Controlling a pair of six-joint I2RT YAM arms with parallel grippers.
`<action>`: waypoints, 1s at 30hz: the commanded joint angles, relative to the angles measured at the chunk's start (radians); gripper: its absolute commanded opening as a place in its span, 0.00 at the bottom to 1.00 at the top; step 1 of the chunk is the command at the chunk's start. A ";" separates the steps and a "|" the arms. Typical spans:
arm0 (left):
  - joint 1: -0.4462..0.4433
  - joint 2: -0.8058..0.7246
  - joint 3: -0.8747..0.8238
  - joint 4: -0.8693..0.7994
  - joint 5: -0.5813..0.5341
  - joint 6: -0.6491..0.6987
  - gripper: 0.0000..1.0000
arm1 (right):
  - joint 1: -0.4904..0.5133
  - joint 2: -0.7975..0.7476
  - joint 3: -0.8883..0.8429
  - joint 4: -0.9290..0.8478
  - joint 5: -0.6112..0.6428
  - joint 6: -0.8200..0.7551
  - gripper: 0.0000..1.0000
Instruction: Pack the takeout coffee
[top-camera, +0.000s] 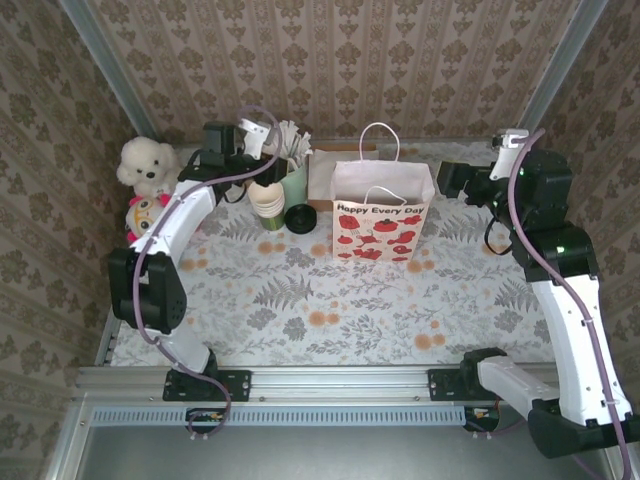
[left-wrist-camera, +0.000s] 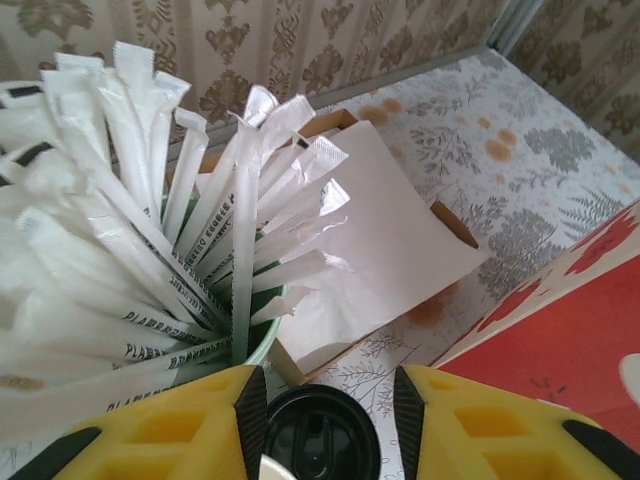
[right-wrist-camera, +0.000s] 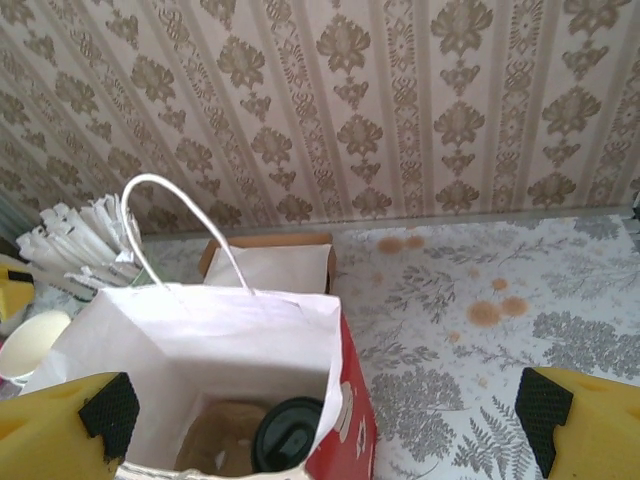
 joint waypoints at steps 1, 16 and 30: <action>0.000 0.034 0.005 0.080 0.067 0.124 0.40 | -0.003 0.020 -0.019 0.036 0.040 0.019 1.00; 0.007 0.215 0.119 0.097 0.180 0.222 0.26 | -0.003 0.023 0.006 0.012 0.016 0.040 1.00; 0.027 0.153 0.067 0.132 0.200 0.202 0.00 | -0.002 0.013 0.005 0.002 0.018 0.044 1.00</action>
